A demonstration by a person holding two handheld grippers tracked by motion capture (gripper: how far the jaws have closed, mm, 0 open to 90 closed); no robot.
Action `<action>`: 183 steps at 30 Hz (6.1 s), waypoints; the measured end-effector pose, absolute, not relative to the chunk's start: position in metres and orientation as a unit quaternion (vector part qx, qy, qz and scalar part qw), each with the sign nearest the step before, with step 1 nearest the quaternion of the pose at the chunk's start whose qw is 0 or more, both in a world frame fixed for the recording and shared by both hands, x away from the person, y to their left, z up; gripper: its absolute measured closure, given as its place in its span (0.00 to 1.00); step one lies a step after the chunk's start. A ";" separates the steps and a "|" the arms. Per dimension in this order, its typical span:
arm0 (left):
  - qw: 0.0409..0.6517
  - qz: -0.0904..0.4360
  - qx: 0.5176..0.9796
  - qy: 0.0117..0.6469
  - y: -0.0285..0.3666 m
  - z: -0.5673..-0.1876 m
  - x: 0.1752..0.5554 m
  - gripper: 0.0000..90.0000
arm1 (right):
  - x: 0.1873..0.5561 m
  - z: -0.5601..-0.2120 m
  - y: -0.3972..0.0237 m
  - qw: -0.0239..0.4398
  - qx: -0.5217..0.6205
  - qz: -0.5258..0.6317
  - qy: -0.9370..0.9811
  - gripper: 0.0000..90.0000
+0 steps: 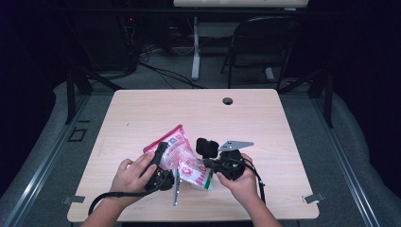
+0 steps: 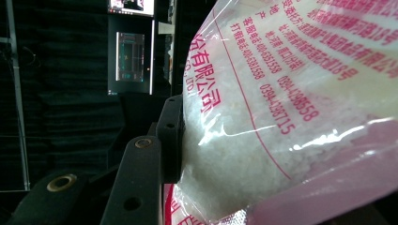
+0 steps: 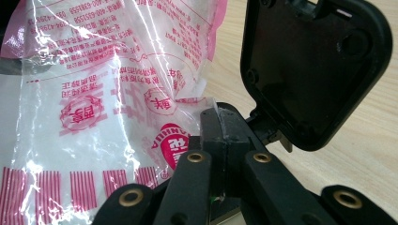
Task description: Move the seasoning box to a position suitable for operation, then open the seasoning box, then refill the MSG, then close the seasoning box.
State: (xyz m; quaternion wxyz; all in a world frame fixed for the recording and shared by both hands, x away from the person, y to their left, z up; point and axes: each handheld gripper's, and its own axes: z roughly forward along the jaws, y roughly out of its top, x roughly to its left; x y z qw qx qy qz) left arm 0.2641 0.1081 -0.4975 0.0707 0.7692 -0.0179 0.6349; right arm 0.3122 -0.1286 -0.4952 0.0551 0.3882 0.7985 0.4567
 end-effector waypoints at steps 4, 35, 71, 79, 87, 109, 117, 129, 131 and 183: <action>0.069 0.636 0.769 -0.020 0.108 -0.497 0.264 0.70 | 0.313 -0.496 -0.128 0.054 0.389 0.459 0.797 1.00; 0.071 0.634 0.770 -0.022 0.107 -0.491 0.265 0.71 | 0.314 -0.495 -0.130 0.052 0.391 0.465 0.793 1.00; 0.069 0.643 0.762 -0.033 0.107 -0.488 0.264 0.73 | 0.315 -0.494 -0.129 0.055 0.389 0.466 0.793 1.00; 0.070 0.640 0.765 -0.029 0.107 -0.487 0.263 0.73 | 0.315 -0.494 -0.129 0.054 0.392 0.470 0.789 1.00; 0.071 0.639 0.765 -0.032 0.106 -0.487 0.264 0.74 | 0.316 -0.495 -0.129 0.054 0.393 0.470 0.789 1.00; 0.071 0.643 0.762 -0.031 0.107 -0.485 0.264 0.74 | 0.319 -0.494 -0.129 0.051 0.391 0.472 0.788 1.00; 0.072 0.642 0.763 -0.027 0.106 -0.488 0.264 0.74 | 0.319 -0.495 -0.130 0.051 0.392 0.472 0.788 1.00; 0.069 0.645 0.760 -0.032 0.105 -0.485 0.263 0.74 | 0.319 -0.495 -0.130 0.050 0.390 0.472 0.789 1.00; 0.072 0.643 0.762 -0.030 0.106 -0.486 0.263 0.74 | 0.319 -0.495 -0.129 0.050 0.391 0.471 0.789 1.00; 0.068 0.650 0.756 -0.043 0.103 -0.481 0.260 0.74 | 0.320 -0.495 -0.130 0.052 0.396 0.478 0.782 1.00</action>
